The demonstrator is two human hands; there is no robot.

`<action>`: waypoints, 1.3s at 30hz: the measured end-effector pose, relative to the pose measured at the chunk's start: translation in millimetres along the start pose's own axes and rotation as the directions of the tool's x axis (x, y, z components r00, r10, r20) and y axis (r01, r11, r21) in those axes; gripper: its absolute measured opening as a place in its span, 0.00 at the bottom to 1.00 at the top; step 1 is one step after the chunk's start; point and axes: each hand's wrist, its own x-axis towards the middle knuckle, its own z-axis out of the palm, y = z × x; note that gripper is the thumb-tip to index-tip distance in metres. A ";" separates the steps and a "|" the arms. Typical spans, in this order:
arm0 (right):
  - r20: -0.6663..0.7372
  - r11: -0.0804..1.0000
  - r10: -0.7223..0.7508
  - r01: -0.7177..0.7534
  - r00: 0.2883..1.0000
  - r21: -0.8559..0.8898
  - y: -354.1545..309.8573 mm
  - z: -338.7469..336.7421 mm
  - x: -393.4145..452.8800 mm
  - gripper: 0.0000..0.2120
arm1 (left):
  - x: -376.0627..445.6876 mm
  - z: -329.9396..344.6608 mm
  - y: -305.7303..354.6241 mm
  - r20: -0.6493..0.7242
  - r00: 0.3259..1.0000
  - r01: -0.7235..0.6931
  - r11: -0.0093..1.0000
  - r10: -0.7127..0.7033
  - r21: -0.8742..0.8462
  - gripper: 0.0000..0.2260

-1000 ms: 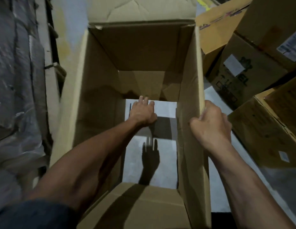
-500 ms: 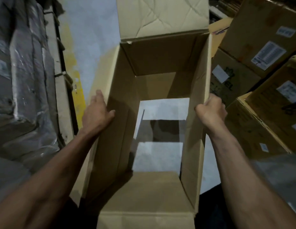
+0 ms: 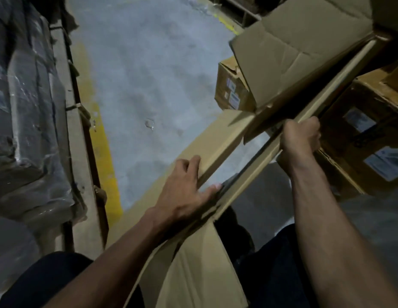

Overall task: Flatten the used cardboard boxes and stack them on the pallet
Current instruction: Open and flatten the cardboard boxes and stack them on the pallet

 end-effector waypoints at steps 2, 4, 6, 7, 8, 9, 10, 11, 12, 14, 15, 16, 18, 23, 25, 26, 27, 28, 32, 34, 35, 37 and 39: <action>0.008 1.000 -0.017 0.017 1.000 -0.005 -0.5 -0.9 2.2 0.16 | -0.6 10.6 10.9 0.094 0.994 -0.055 0.997 0.051 0.045 0.42; 0.003 1.000 -0.018 0.018 1.000 -0.017 -1.6 -0.5 5.0 0.17 | 1.2 21.5 18.0 0.149 0.988 -0.063 0.989 0.043 0.132 0.47; 0.032 0.999 -0.026 0.027 0.999 -0.025 -1.6 1.1 6.7 0.15 | 4.3 26.8 22.5 0.098 0.995 -0.040 0.980 0.021 0.194 0.47; 0.042 0.999 -0.032 0.033 0.999 -0.026 -1.2 3.0 6.7 0.14 | 6.2 28.0 23.4 0.055 0.998 -0.026 0.978 0.015 0.207 0.45; 0.048 0.999 -0.039 0.040 0.998 -0.017 -2.9 3.7 5.1 0.13 | 8.2 28.6 23.2 0.013 1.000 -0.021 0.977 0.019 0.214 0.41; 0.047 0.999 -0.053 0.054 0.997 -0.008 -3.1 5.6 5.5 0.13 | 10.2 28.5 22.3 -0.023 0.999 -0.028 0.974 0.034 0.226 0.35; 0.051 0.998 -0.064 0.064 0.997 0.009 -4.9 7.5 4.7 0.12 | 12.1 26.7 21.5 -0.048 0.997 -0.040 0.970 0.053 0.242 0.29; 0.057 0.997 -0.078 0.077 0.995 0.015 -7.1 9.6 4.7 0.11 | 13.6 23.9 20.2 -0.063 0.995 -0.055 0.967 0.072 0.247 0.24; 0.077 0.995 -0.092 0.089 0.993 0.038 -11.5 10.3 2.8 0.09 | 14.7 20.0 19.9 -0.079 0.993 -0.071 0.970 0.091 0.232 0.21; 0.167 0.984 -0.133 0.110 0.977 0.142 -21.7 14.4 -2.8 0.12 | 16.5 10.7 15.1 -0.127 0.985 -0.098 0.984 0.118 0.151 0.20; 0.233 0.974 -0.149 0.101 0.961 0.205 -25.6 17.6 -6.7 0.17 | 18.1 5.5 12.3 -0.164 0.979 -0.105 0.990 0.119 0.091 0.21; 0.294 0.966 -0.178 0.109 0.939 0.236 -29.1 19.8 -14.2 0.21 | 20.6 0.6 9.0 -0.210 0.971 -0.108 0.994 0.111 0.024 0.21; 0.376 0.960 -0.270 0.220 0.886 0.172 -29.5 31.4 -27.2 0.24 | 27.7 -7.2 3.2 -0.310 0.949 -0.082 0.993 0.053 -0.080 0.19; 0.665 0.969 -0.211 0.242 0.717 0.047 -9.1 57.9 -44.2 0.29 | 44.7 -30.2 -10.8 -0.339 0.897 0.125 0.900 -0.283 -0.418 0.11; 0.701 0.974 -0.139 0.226 0.700 -0.033 3.3 61.8 -45.1 0.31 | 50.3 -44.3 -20.0 -0.338 0.875 0.098 0.811 -0.346 -0.577 0.11; 0.701 0.975 -0.108 0.213 0.705 -0.063 7.3 60.7 -47.6 0.32 | 54.4 -52.7 -25.3 -0.346 0.866 0.061 0.764 -0.360 -0.643 0.08; 0.693 0.979 -0.075 0.186 0.717 -0.087 12.0 61.1 -47.9 0.32 | 59.3 -62.0 -30.2 -0.364 0.859 0.016 0.728 -0.361 -0.685 0.05; 0.689 0.982 -0.047 0.159 0.723 -0.099 14.6 60.2 -50.6 0.30 | 65.2 -72.3 -34.8 -0.388 0.846 -0.018 0.708 -0.365 -0.706 0.06; 0.704 0.970 0.093 0.096 0.704 -0.224 20.9 52.2 -63.1 0.12 | 96.3 -107.5 -55.6 -0.410 0.771 -0.048 0.597 -0.487 -0.801 0.07; 0.690 0.964 0.139 0.061 0.710 -0.257 25.2 53.6 -68.1 0.02 | 114.2 -120.9 -67.1 -0.382 0.722 -0.043 0.513 -0.577 -0.857 0.06; 0.669 0.959 0.178 0.027 0.721 -0.284 28.8 56.0 -69.4 0.02 | 123.8 -126.5 -73.2 -0.357 0.694 -0.038 0.463 -0.626 -0.885 0.05; 0.602 0.927 0.237 0.007 0.763 -0.374 42.2 65.1 -64.3 0.18 | 138.1 -137.0 -78.6 -0.305 0.632 -0.049 0.356 -0.712 -0.933 0.07; 0.475 0.923 0.260 -0.072 0.841 -0.378 50.8 72.7 -57.8 0.29 | 148.1 -142.3 -78.2 -0.262 0.578 -0.062 0.278 -0.773 -0.958 0.10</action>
